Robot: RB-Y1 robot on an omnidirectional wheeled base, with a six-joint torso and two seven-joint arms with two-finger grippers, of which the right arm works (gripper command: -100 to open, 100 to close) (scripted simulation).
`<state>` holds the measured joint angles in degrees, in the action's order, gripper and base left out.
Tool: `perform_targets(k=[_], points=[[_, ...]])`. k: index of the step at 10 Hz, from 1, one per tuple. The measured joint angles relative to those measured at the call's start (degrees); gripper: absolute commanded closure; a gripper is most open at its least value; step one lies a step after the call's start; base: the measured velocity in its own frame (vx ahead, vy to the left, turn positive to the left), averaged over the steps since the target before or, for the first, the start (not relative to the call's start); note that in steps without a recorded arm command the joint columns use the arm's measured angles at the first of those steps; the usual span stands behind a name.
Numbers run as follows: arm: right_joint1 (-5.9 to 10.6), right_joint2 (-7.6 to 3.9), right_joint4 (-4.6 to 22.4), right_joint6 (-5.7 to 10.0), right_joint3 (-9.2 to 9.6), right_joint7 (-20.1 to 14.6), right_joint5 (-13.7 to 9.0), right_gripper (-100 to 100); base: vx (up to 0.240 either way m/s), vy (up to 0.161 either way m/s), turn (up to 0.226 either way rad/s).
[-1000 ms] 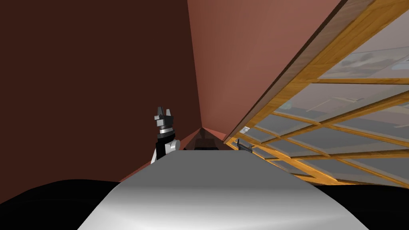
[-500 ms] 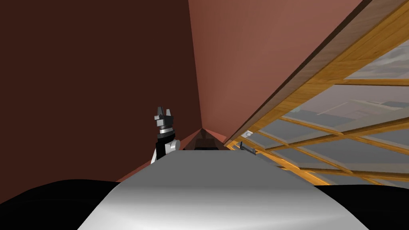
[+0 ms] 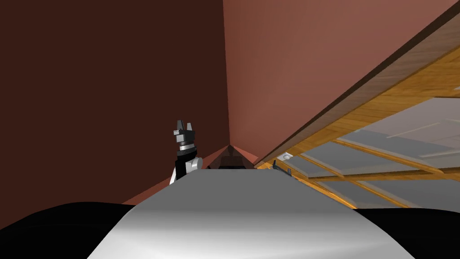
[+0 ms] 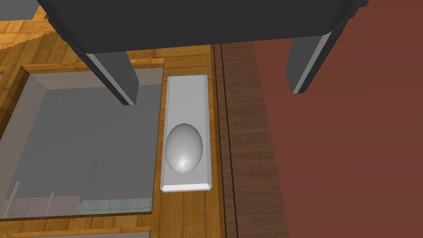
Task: Pull the door open
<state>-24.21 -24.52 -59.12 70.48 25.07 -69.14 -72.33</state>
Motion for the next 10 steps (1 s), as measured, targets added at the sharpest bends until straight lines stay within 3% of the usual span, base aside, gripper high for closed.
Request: perform_targets(k=[4, 10], points=[[0.37, 1.23, 3.23, -1.91, -6.56, -3.18, 2.71, -100, 0.032, 0.013, 0.204], [0.12, 2.78, 6.99, -4.11, -15.95, -7.15, 6.36, -100, 0.008, -0.004, 0.115]])
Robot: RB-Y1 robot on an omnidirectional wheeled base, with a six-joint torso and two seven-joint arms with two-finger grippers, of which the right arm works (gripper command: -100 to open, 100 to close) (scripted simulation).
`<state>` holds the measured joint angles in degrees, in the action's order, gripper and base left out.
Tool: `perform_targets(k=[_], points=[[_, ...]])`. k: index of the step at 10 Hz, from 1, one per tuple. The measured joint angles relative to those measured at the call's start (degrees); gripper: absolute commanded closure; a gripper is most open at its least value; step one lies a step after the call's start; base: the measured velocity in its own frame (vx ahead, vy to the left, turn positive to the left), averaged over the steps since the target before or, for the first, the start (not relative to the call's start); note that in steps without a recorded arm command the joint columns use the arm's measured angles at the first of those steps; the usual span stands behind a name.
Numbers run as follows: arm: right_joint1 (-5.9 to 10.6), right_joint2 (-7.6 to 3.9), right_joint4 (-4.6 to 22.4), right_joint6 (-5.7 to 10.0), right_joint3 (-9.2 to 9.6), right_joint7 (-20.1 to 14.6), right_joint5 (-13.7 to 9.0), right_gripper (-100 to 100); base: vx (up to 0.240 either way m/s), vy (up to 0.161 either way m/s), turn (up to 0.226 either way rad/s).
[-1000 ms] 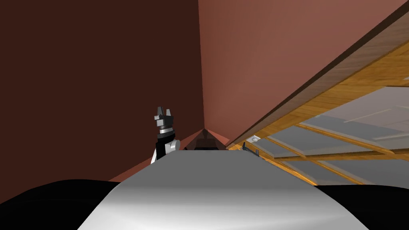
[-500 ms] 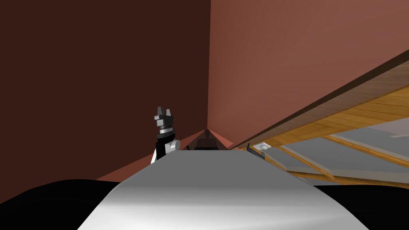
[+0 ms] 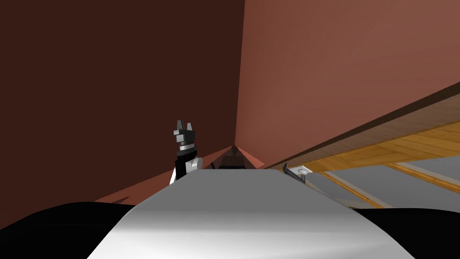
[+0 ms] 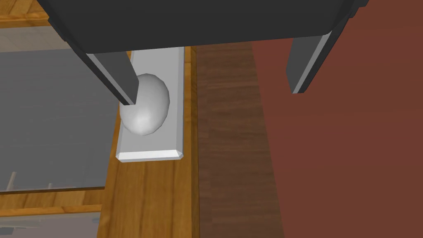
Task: Pull the door open
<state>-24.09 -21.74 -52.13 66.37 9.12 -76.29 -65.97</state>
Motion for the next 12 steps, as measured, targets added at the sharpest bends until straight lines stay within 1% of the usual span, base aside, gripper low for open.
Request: perform_targets(k=[1, 2, 3, 4, 5, 6, 7, 8, 9, 10, 11, 12], points=[[0.12, 0.03, 0.24, -0.42, -1.18, -0.25, 0.23, -100, -0.001, -0.007, 0.133], [-0.02, 0.16, 0.78, -0.91, -2.90, -0.82, 0.79, -100, -0.008, -0.016, 0.221], [0.27, 0.52, 2.28, -1.33, -4.65, -1.90, 1.70, -100, -0.004, -0.018, 0.067], [0.49, 0.72, 3.19, -1.48, -5.95, -2.68, 2.18, -100, -0.008, -0.014, 0.121], [0.60, 0.89, 4.41, -1.68, -7.57, -3.63, 2.86, -100, -0.022, -0.010, 0.186], [0.40, 1.48, 4.88, -2.27, -9.25, -4.18, 3.63, -100, -0.019, -0.008, 0.079], [0.17, 1.66, 4.90, -2.69, -10.51, -4.44, 4.01, -100, -0.021, -0.016, 0.117], [0.25, 1.93, 6.08, -2.74, -11.95, -5.31, 4.77, -100, -0.031, -0.023, 0.200], [0.26, 2.41, 6.90, -3.11, -13.59, -5.95, 5.53, -100, -0.024, -0.018, 0.084], [0.24, 2.44, 7.22, -3.51, -14.60, -6.32, 5.87, -100, -0.027, -0.010, 0.147], [-0.35, 2.71, 6.74, -4.31, -15.84, -6.50, 6.32, -100, -0.040, -0.007, 0.189], [-0.44, 3.10, 7.32, -4.94, -17.29, -6.97, 7.05, -100, -0.031, -0.011, 0.065]])
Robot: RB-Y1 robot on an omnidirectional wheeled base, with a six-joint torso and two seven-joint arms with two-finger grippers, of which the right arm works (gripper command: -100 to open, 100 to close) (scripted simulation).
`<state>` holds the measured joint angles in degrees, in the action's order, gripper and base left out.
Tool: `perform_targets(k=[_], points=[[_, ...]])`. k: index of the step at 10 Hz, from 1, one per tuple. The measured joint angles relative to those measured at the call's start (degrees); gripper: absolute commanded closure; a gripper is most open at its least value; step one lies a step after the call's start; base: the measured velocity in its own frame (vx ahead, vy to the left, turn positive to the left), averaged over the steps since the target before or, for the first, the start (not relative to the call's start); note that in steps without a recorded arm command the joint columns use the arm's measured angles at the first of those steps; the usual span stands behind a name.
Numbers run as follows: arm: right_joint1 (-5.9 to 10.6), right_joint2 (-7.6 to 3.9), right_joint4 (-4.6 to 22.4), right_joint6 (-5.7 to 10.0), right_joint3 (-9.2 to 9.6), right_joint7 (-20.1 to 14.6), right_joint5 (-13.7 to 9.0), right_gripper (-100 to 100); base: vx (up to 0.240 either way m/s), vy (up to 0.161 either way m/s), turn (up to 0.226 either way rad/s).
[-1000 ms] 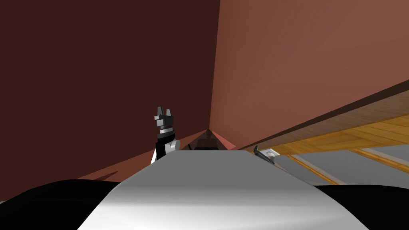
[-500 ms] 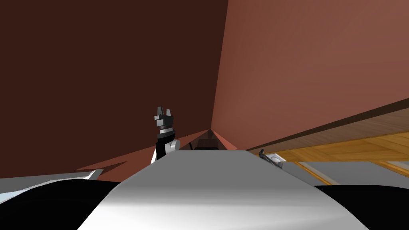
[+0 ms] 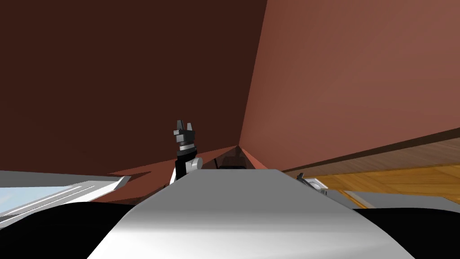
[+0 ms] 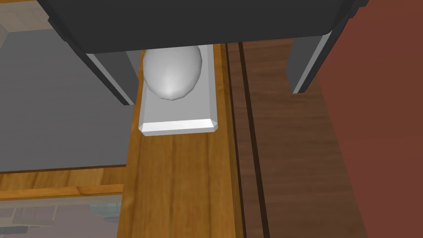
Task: Pull the door open
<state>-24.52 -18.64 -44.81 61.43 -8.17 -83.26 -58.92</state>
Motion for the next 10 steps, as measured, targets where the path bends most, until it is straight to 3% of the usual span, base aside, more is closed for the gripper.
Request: perform_targets(k=[2, 3, 5, 7, 8, 10], points=[[1.11, 0.16, 2.64, -0.21, -1.40, -1.41, 1.03, -100, -0.032, -0.009, 0.156], [0.49, 0.67, 2.31, -0.74, -2.65, -1.65, 1.56, -100, -0.044, -0.024, 0.129], [1.75, 1.01, 5.68, -0.60, -4.32, -3.43, 3.08, -100, -0.053, -0.015, 0.136], [1.86, 1.14, 6.80, -1.10, -5.55, -4.57, 3.99, -100, -0.020, 0.005, 0.051], [1.96, 1.20, 6.81, -0.88, -5.52, -4.77, 4.12, 100, -0.003, 0.022, -0.020], [1.69, 1.00, 6.75, -0.60, -5.70, -4.55, 4.00, 100, -0.008, -0.010, -0.045]])
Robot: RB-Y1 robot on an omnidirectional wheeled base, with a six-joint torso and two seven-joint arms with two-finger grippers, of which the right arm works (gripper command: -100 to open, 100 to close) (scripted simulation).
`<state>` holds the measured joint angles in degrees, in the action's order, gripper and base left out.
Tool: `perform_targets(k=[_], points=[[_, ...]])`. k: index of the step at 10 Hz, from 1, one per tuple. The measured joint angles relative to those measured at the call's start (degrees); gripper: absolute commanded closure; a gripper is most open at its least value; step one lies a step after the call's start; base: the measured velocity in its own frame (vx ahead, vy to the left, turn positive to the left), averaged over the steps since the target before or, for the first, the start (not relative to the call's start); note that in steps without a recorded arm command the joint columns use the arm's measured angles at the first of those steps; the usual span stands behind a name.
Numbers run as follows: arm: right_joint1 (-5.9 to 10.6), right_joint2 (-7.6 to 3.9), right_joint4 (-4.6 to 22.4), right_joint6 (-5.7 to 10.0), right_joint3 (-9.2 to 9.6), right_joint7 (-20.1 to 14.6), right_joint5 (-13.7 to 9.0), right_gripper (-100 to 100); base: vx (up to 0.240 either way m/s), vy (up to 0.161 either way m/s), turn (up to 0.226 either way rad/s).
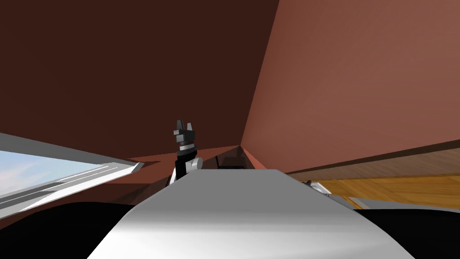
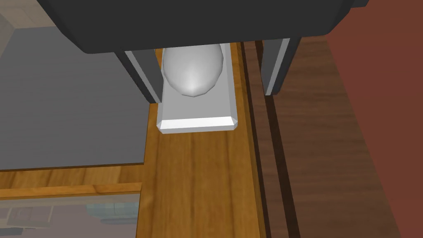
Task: Pull the door open
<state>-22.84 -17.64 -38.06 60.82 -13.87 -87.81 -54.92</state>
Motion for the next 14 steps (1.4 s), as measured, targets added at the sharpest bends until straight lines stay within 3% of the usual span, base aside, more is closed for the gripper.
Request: perform_targets(k=[4, 7, 8, 9, 10, 13, 14], points=[[-0.15, -0.07, 0.04, 0.10, -0.16, -0.01, -0.11, 100, 0.003, 0.028, -0.029], [-0.07, -2.23, 0.28, 0.67, 1.54, -1.57, 1.76, 100, -0.003, 0.174, -0.137], [-0.93, -1.96, -1.09, 0.33, 2.08, -1.43, 2.18, 100, -0.043, 0.074, -0.014], [0.06, -2.06, 0.94, 1.00, 2.67, -2.15, 2.69, 100, -0.070, 0.075, -0.077], [-0.37, -2.48, -0.09, 0.63, 3.32, -2.52, 3.20, 100, -0.063, 0.058, -0.052], [1.34, -3.81, 2.53, 1.43, 4.94, -4.47, 4.69, 100, -0.072, 0.046, -0.068], [0.68, -3.98, 1.51, 1.34, 5.49, -4.82, 5.16, 100, -0.102, 0.045, -0.082]])
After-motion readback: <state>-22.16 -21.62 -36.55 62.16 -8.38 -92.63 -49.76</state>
